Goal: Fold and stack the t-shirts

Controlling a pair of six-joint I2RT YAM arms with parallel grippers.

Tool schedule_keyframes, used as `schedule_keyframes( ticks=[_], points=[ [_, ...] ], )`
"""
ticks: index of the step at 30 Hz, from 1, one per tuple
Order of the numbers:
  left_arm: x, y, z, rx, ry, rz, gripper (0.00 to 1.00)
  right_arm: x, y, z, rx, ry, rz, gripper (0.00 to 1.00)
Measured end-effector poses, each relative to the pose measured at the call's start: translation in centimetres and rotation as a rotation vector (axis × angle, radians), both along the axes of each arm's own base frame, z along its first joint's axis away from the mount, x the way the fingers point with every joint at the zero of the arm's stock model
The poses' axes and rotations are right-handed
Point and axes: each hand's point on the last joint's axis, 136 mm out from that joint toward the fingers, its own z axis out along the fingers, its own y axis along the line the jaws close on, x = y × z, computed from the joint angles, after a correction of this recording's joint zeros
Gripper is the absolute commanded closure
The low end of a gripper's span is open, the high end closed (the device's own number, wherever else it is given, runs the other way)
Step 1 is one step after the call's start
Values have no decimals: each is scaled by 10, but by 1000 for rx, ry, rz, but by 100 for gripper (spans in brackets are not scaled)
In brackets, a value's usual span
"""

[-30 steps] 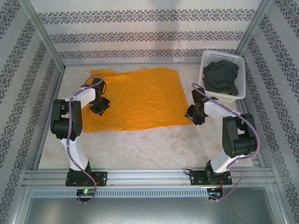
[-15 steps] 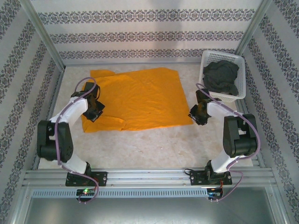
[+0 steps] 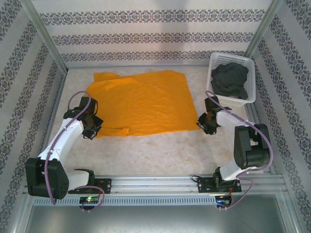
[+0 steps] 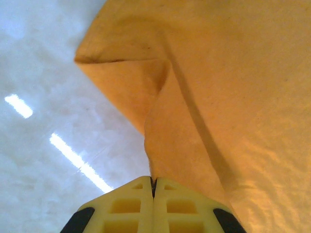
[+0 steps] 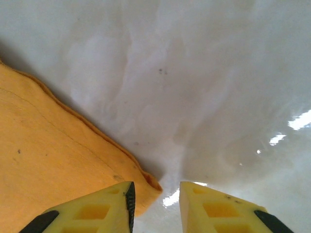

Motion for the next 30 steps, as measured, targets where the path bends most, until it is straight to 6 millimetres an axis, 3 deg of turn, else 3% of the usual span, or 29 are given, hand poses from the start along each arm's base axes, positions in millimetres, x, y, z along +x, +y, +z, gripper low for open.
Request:
schedule_keyframes(
  ticks=[5, 11, 15, 21, 26, 30],
  points=[
    [-18, 2, 7, 0, 8, 17, 100, 2, 3, -8, 19, 14, -8, 75],
    [-41, 9, 21, 22, -6, 56, 100, 4, 5, -8, 20, 12, -13, 100],
    [-62, 16, 31, 47, -15, 103, 100, 3, 4, -1, -1, -1, -15, 100],
    [-93, 26, 40, 80, -14, 173, 100, -5, -2, 36, -44, -78, -5, 100],
    [-114, 29, 42, 81, 4, 213, 100, -26, -1, 49, -59, -61, 16, 100],
    [-126, 29, 34, 74, 26, 220, 100, -55, 4, 45, -66, -11, 49, 100]
  ],
)
